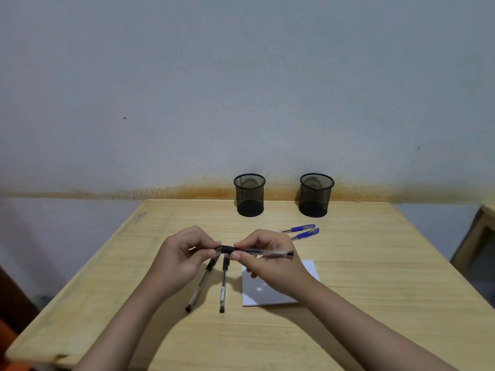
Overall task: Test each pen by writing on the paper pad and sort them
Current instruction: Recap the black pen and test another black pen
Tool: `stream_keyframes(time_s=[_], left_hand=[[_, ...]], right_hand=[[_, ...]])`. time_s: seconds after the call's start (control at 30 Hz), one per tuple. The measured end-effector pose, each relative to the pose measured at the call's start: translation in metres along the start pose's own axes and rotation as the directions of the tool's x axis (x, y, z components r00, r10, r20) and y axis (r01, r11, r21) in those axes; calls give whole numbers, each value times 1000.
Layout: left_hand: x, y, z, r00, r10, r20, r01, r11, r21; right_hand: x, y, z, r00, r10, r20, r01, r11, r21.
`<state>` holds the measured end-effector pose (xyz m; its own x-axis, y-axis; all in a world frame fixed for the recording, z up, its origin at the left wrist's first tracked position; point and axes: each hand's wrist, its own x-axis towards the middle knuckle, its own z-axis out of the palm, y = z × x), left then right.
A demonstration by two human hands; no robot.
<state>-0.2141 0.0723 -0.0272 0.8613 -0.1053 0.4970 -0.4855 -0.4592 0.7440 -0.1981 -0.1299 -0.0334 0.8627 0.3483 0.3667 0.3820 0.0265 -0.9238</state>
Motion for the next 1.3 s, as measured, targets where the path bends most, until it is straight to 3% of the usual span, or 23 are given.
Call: stream_keyframes(time_s=[0.1,0.2,0.4,0.6,0.73,0.97,1.17,1.3], left_hand=[[2,-5,-10,1000,5,17,-5,1000,1],[0,-13,-18,1000,-11,20,11,1000,-28],[-11,-36,-23,991,-131,-17,130,990,-57],[-37,-75,-49,945,-319,-72,326,905,274],[-61,-106,-63,945,-325,-22,296,829,475],[-62,-112,-61,957,-286,-46,270,822,502],[-63,-115,-59,960,-273,-59,264,821,506],[-64,-115,-58,964,-257,-71,257,828,499]], right_hand=[[5,-5,0,981,20,194,-17,1000,-14],[10,-2,2,927,192,323,-215,976,35],[18,11,29,891,346,295,-400,905,143],[37,20,52,861,464,208,-491,865,103],[54,20,68,844,494,206,-510,860,25],[86,41,95,818,543,190,-521,840,-156],[99,43,107,700,654,286,-597,756,-268],[101,47,114,693,666,276,-566,740,-365]])
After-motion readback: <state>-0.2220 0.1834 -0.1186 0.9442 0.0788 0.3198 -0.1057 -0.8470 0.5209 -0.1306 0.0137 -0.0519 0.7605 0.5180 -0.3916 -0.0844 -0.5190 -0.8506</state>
